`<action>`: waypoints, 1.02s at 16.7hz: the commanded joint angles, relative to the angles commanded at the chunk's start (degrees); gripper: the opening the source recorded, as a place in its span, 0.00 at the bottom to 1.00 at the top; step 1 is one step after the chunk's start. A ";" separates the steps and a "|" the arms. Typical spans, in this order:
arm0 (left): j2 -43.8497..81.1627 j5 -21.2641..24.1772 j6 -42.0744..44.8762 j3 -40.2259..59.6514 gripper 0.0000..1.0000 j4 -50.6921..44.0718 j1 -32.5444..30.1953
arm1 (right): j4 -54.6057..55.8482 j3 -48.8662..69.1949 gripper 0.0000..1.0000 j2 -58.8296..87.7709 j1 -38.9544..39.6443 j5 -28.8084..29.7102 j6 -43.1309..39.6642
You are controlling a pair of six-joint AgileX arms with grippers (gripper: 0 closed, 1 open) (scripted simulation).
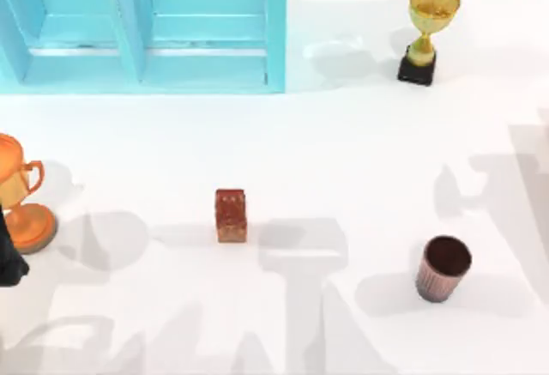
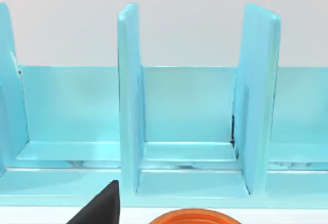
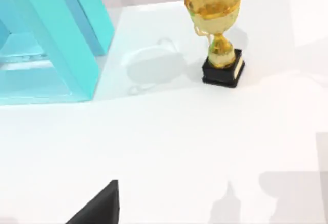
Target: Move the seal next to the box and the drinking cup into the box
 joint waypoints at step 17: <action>0.00 0.00 0.00 0.00 1.00 0.00 0.00 | -51.92 89.27 1.00 90.47 30.56 3.29 31.64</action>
